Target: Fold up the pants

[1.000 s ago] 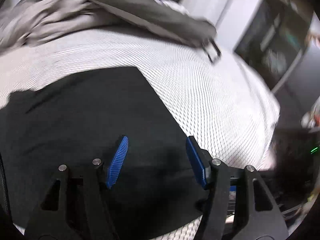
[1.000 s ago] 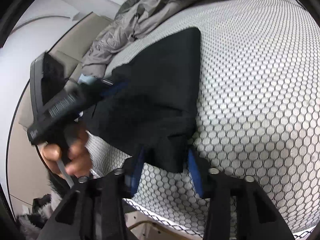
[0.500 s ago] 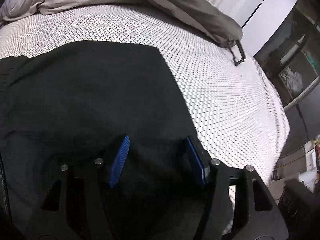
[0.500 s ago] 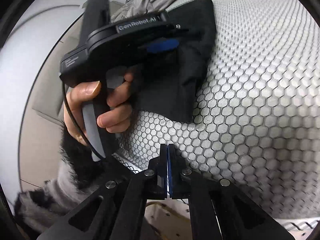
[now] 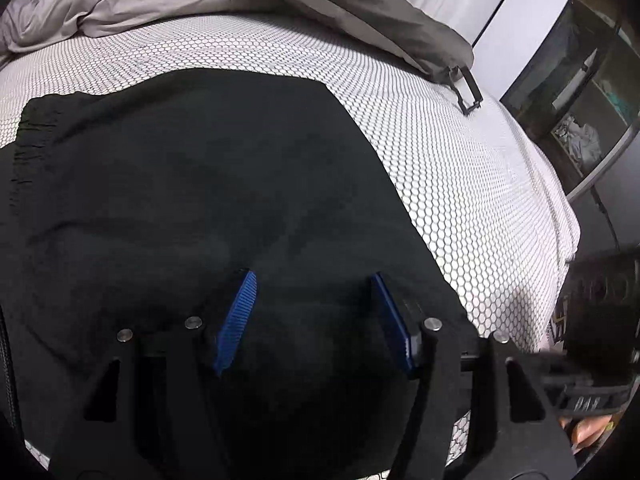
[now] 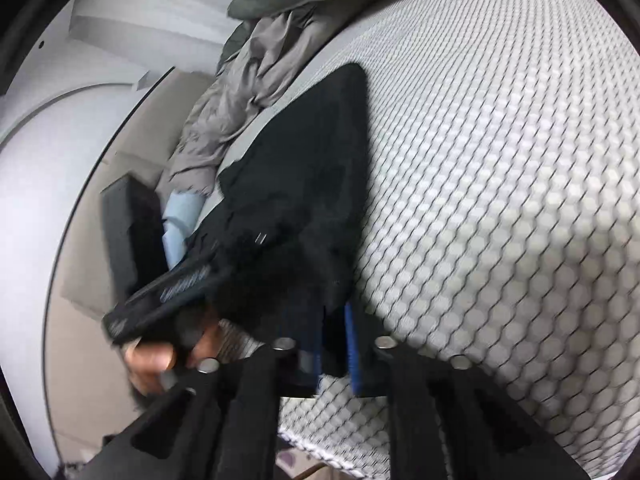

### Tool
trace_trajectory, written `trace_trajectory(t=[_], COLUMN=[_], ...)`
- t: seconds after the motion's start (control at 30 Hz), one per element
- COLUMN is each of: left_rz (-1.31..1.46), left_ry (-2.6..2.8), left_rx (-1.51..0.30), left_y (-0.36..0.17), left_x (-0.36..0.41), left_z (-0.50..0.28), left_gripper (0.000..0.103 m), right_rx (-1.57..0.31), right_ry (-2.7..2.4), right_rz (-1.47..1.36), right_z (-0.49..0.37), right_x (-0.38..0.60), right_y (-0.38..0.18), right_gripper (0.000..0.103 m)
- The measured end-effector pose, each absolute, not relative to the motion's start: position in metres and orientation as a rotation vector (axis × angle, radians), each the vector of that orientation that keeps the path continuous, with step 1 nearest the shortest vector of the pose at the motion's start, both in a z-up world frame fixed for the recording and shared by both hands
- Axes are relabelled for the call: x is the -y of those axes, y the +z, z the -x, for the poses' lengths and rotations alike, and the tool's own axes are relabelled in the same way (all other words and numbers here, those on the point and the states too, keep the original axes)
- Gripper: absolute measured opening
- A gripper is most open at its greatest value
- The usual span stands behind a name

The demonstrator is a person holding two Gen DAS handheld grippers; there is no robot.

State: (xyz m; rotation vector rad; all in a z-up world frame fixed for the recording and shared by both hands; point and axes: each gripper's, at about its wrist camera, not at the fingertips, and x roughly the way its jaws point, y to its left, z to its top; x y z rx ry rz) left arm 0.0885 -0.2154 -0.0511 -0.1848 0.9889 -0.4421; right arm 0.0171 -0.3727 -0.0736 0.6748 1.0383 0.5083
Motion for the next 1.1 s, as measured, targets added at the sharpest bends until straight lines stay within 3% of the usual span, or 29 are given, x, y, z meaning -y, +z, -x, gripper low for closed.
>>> trace_trajectory(t=[0.2,0.3,0.37,0.43,0.57,0.9,1.1], left_rz=[0.209,0.166,0.089,-0.004,-0.152,-0.163,-0.184], left_ry=[-0.416,-0.486,-0.547,-0.582,-0.575,-0.583,-0.584], left_rx=[-0.986,-0.936,-0.895,-0.901,-0.901,-0.910,-0.915], left_y=[-0.042,-0.026,-0.024,-0.033,-0.053,-0.060,-0.067], left_x=[0.211,0.213,0.229,0.249,0.264,0.263,0.276], left_z=[-0.084,-0.061,-0.044,-0.034,-0.023,-0.017,-0.021], left_gripper=[0.057,0.057,0.065,0.065,0.066,0.076,0.076], right_rx=[-1.171,-1.101,-1.024,-0.971,-0.958,-1.084,-1.152], right_ry=[0.612,0.575,0.534,0.488,0.440,0.506,0.522], right_rz=[-0.610,-0.596,-0.617,-0.638,-0.660,-0.609,-0.437], right_z=[0.003,0.005,-0.002,-0.005,-0.017,-0.076,-0.122], right_x=[0.364,0.382,0.396,0.407,0.415,0.360,0.320], right_y=[-0.076,-0.055,-0.042,-0.035,-0.038,-0.075,-0.083], right_gripper=[0.004,0.014,0.032,0.041,0.041,0.041,0.024])
